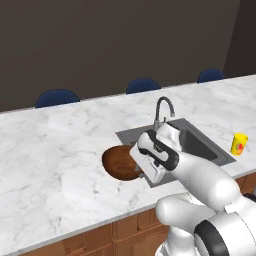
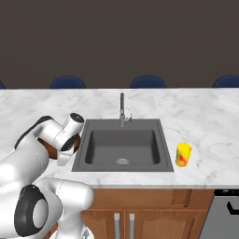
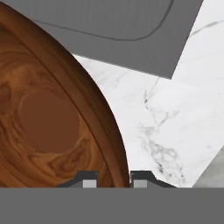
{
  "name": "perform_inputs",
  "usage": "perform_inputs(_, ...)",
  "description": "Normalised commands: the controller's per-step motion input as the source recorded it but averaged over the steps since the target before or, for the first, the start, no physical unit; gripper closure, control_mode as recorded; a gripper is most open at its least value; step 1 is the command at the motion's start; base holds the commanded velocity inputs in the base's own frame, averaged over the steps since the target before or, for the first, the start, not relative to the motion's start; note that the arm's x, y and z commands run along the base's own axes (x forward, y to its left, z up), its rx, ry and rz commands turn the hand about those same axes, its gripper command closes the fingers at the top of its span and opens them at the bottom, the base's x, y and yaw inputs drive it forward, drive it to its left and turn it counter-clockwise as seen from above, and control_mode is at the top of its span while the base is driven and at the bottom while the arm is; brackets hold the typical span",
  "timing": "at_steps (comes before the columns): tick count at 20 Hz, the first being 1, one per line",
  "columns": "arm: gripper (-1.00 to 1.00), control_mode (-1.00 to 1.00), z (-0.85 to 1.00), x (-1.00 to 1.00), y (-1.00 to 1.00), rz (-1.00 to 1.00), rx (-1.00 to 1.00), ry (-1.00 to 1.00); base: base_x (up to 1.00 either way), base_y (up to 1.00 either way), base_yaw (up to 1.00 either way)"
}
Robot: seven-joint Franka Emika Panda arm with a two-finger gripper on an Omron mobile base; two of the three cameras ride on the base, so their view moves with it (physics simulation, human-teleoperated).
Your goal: Pick the cup and bowl from the counter and place them on the counter next to the sink.
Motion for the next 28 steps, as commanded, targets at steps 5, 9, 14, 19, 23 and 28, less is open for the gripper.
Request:
perform_inputs(5, -1.0, -1.0, 0.0, 0.0, 0.0, 0.0, 0.0, 0.0, 0.0, 0.0, 0.0)
perform_inputs(9, -1.0, -1.0, 0.24, -0.08, 0.0, 0.0, -0.06, -0.03, 0.0, 0.0, 0.0)
perform_inputs(14, -1.0, -1.0, 0.57, -0.39, 0.0, 0.07, -0.06, -0.13, 0.0, 0.0, 0.0)
perform_inputs(19, -1.0, -1.0, 0.78, -0.02, -0.01, 0.15, -0.09, -0.14, 0.0, 0.0, 0.0)
perform_inputs(23, -1.0, -1.0, 0.77, 0.0, 0.0, 0.16, -0.07, -0.15, 0.0, 0.0, 0.0)
perform_inputs(28, -1.0, -1.0, 0.67, 0.0, -0.05, 0.19, -0.09, -0.1, 0.0, 0.0, 0.0)
